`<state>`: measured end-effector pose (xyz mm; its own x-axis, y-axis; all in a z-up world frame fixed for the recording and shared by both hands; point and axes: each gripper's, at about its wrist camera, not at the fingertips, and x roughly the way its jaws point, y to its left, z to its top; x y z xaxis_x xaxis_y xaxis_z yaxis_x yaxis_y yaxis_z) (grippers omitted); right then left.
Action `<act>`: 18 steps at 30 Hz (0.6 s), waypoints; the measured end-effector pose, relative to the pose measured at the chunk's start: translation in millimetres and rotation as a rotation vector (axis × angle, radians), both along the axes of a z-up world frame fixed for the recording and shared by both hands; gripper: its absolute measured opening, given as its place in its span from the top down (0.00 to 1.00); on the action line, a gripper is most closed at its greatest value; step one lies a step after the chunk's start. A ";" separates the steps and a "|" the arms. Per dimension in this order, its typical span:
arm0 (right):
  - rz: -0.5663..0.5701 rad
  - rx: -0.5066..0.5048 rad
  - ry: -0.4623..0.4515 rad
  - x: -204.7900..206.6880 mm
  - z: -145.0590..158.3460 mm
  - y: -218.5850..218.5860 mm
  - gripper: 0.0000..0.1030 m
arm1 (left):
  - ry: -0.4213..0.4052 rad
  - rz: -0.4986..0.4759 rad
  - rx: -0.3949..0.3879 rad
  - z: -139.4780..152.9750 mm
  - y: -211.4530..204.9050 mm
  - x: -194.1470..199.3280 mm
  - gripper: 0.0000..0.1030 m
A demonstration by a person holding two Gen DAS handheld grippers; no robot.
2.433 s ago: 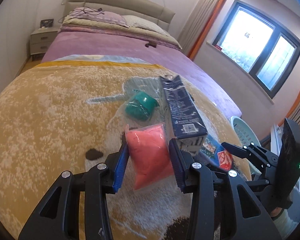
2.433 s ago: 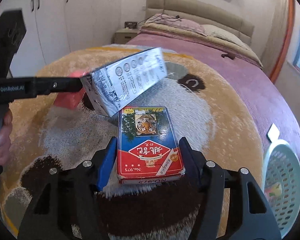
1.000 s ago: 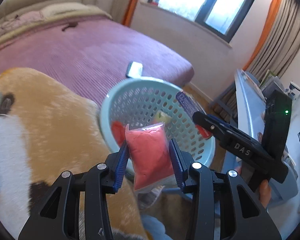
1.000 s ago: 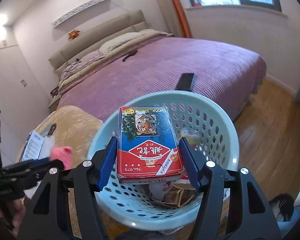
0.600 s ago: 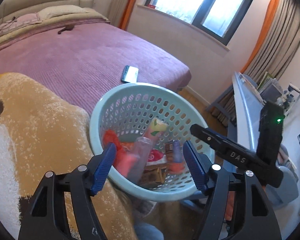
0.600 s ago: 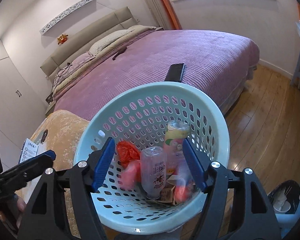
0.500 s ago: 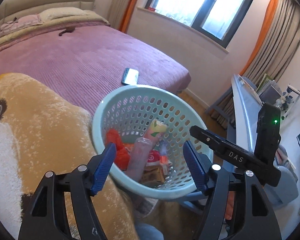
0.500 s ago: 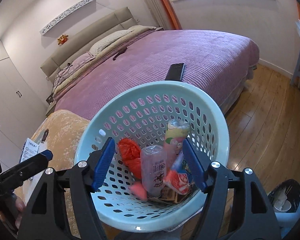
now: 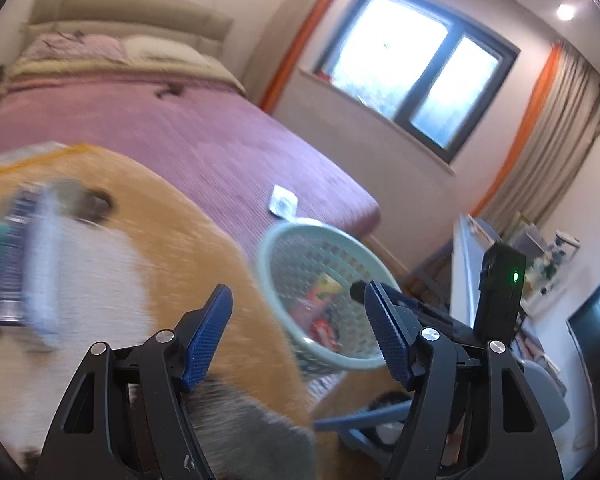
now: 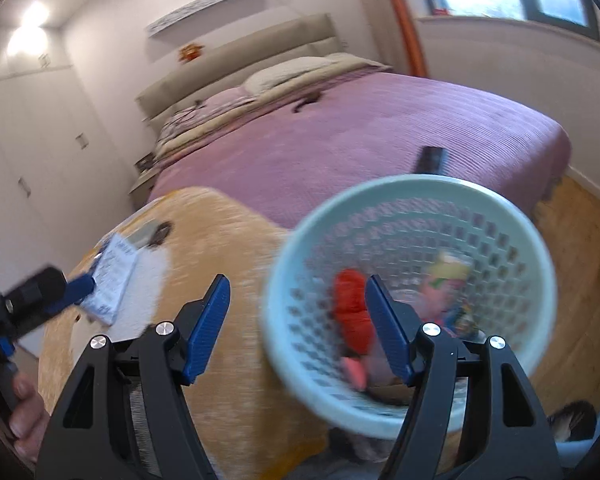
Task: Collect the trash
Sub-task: 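Grasp the teal packet with the left gripper while the right grasps the dark blue carton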
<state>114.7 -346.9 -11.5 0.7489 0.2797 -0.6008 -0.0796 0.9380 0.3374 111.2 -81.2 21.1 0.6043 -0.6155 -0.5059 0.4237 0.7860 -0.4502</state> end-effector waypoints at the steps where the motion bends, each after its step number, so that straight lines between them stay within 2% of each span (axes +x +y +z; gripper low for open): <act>1: 0.027 -0.005 -0.003 0.8 2.3 13.9 0.36 | -0.013 0.019 -0.001 3.5 9.4 -3.1 0.36; 4: 0.087 -0.012 -0.009 4.2 8.6 48.5 0.36 | -0.048 0.107 0.003 12.3 47.9 -11.2 0.36; 9: 0.204 -0.014 -0.021 8.1 19.7 114.3 0.36 | -0.021 0.264 0.001 10.2 118.7 -7.2 0.38; 12: 0.260 -0.039 -0.027 8.8 25.6 150.4 0.36 | -0.009 0.375 0.065 3.9 155.7 6.0 0.38; 14: 0.296 -0.055 -0.029 8.9 27.5 173.4 0.36 | 0.043 0.442 0.114 -8.1 178.2 22.7 0.38; 16: 0.330 -0.074 -0.032 10.0 29.0 199.3 0.36 | 0.082 0.459 0.129 -19.6 192.2 38.5 0.38; 18: 0.346 -0.093 -0.035 11.9 28.4 218.0 0.36 | 0.135 0.417 0.140 -33.2 196.9 59.1 0.38</act>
<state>126.6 -129.0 16.9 0.6402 0.4653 -0.6113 -0.4076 0.8802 0.2430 170.3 115.7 -12.1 0.7087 -0.2541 -0.6582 0.0029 0.9339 -0.3575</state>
